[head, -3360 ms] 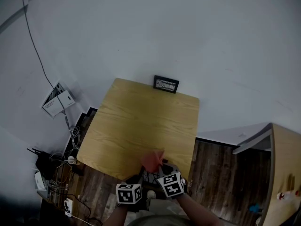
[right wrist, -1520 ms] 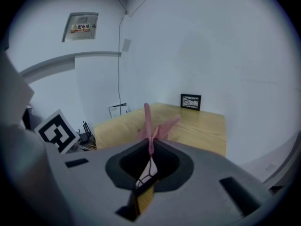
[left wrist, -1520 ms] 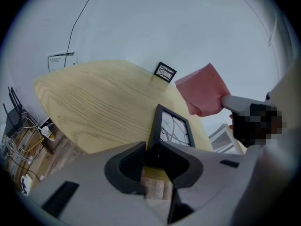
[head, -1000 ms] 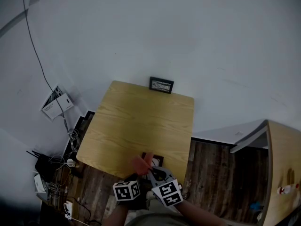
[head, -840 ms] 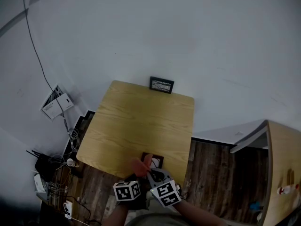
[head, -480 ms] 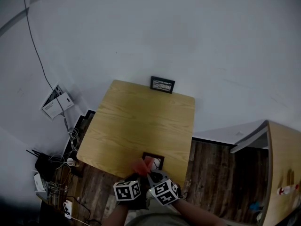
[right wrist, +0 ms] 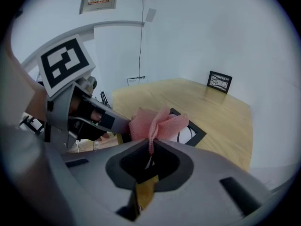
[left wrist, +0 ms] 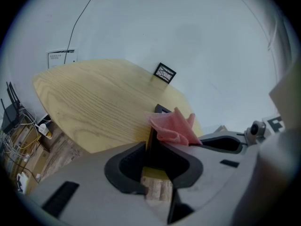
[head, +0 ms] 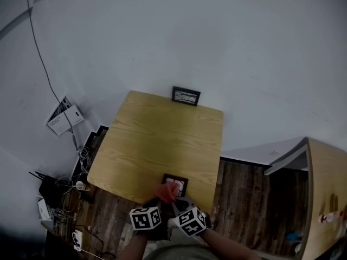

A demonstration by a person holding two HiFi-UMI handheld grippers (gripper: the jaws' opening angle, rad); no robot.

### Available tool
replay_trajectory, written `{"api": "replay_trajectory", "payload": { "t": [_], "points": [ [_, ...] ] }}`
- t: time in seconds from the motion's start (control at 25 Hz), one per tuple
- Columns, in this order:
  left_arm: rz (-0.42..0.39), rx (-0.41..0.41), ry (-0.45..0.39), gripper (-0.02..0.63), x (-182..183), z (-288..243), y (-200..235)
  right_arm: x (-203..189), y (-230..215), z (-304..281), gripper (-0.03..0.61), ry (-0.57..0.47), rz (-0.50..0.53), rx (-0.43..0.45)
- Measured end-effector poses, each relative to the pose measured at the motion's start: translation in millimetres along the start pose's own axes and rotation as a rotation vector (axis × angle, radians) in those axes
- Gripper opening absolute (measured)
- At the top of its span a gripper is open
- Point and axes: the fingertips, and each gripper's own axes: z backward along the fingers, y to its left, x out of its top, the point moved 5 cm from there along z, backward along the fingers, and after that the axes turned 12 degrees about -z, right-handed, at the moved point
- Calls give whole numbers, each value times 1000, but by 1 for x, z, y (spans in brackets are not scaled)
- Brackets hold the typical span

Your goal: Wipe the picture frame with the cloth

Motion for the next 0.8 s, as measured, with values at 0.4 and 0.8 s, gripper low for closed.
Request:
{"api": "replay_trajectory", "payload": {
  "t": [0.4,0.8],
  "points": [
    [3,2,-3,80,-1,1,-2,-15,-16,16,9,2,-54,-45],
    [3,3,-3,80,-1,1,0,-25,-34,29,9,-15,-130,-113]
  ]
}}
